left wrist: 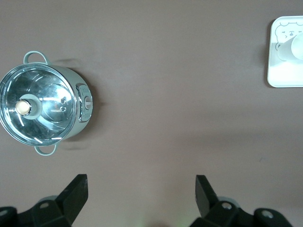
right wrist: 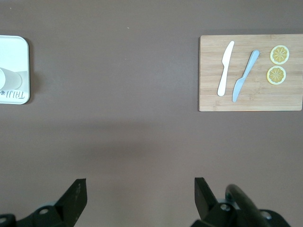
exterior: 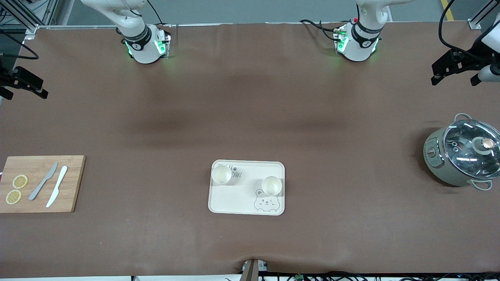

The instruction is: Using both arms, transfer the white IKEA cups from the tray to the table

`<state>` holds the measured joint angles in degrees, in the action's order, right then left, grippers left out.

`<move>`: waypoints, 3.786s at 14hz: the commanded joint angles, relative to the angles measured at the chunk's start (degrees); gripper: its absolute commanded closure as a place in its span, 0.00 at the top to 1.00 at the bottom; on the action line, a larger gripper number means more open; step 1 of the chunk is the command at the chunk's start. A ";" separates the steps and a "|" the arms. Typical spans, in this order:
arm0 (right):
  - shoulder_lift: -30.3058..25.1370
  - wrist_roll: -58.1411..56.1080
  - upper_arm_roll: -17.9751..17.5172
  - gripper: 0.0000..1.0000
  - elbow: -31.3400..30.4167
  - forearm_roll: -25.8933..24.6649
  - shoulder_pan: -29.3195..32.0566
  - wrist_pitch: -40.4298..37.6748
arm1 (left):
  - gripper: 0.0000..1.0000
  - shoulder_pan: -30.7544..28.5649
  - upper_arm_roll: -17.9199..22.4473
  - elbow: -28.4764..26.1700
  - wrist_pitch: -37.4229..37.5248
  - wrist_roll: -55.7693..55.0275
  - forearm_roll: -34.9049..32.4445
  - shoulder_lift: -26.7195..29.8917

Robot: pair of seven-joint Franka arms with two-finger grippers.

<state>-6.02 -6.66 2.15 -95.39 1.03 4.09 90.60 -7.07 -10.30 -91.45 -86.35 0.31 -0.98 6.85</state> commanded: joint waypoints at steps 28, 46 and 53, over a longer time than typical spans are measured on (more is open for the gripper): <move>1.53 0.51 -0.74 1.00 1.61 0.03 1.00 -0.34 | 0.92 19.09 -9.04 9.87 -45.99 -38.61 -1.13 -47.96; 10.23 -0.45 -1.09 1.00 6.53 -0.59 -0.41 0.28 | 0.00 24.21 -6.66 10.50 -63.33 -40.39 -1.22 -57.65; 14.01 0.51 -1.01 1.00 6.44 0.12 -3.46 0.54 | 0.00 17.80 -6.75 7.53 -53.61 -40.48 -4.47 -46.33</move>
<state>6.40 -6.90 1.13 -90.46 1.13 2.77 91.46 13.54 -17.17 -80.30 -145.44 -39.38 -3.85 -45.80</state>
